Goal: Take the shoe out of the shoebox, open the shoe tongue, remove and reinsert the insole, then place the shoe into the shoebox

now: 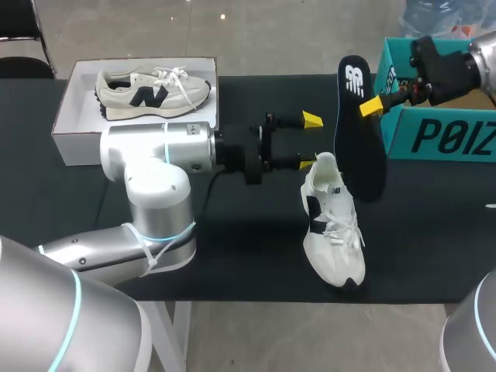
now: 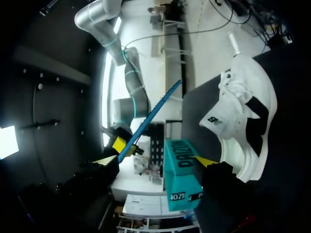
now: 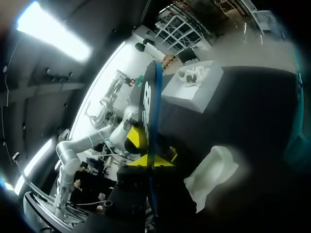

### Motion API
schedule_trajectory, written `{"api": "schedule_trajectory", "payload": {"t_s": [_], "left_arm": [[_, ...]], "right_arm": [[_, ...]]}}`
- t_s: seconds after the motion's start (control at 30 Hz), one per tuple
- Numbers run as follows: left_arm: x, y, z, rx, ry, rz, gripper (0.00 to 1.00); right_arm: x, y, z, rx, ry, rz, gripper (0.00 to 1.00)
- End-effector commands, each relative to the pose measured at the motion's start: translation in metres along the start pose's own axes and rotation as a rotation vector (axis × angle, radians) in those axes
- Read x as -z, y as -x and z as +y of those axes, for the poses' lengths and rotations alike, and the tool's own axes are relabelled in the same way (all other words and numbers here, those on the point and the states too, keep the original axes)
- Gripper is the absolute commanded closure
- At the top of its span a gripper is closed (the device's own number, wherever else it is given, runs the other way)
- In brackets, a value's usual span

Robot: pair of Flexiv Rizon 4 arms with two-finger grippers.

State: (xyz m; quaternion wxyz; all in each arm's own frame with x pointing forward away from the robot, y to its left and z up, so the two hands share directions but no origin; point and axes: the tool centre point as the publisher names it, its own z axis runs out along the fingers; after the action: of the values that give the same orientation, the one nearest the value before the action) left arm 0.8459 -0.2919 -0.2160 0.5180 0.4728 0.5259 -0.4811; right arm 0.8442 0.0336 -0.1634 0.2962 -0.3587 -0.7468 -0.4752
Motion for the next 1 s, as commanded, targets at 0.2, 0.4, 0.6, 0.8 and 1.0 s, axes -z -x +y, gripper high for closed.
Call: {"api": "schedule_trajectory", "payload": {"t_s": [0.2, 0.4, 0.6, 0.8, 1.0], "left_arm": [[-0.002, 0.005, -0.010, -0.013, -0.009, -0.031, 0.00], [-0.003, 0.010, -0.018, -0.017, -0.023, -0.050, 0.00], [-0.006, 0.013, -0.021, -0.032, -0.022, -0.059, 0.00], [-0.007, 0.015, -0.021, -0.024, -0.020, -0.058, 0.00], [-0.010, 0.015, -0.022, -0.036, -0.020, -0.058, 0.80]], "right_arm": [[-0.015, 0.005, 0.009, -0.005, -0.060, 0.018, 1.00], [-0.024, 0.009, 0.009, -0.017, -0.068, 0.028, 1.00], [-0.034, 0.010, 0.010, -0.019, -0.071, 0.040, 1.00], [-0.038, 0.010, 0.009, -0.020, -0.071, 0.045, 1.00], [-0.040, 0.010, 0.007, -0.022, -0.072, 0.050, 1.00]]}}
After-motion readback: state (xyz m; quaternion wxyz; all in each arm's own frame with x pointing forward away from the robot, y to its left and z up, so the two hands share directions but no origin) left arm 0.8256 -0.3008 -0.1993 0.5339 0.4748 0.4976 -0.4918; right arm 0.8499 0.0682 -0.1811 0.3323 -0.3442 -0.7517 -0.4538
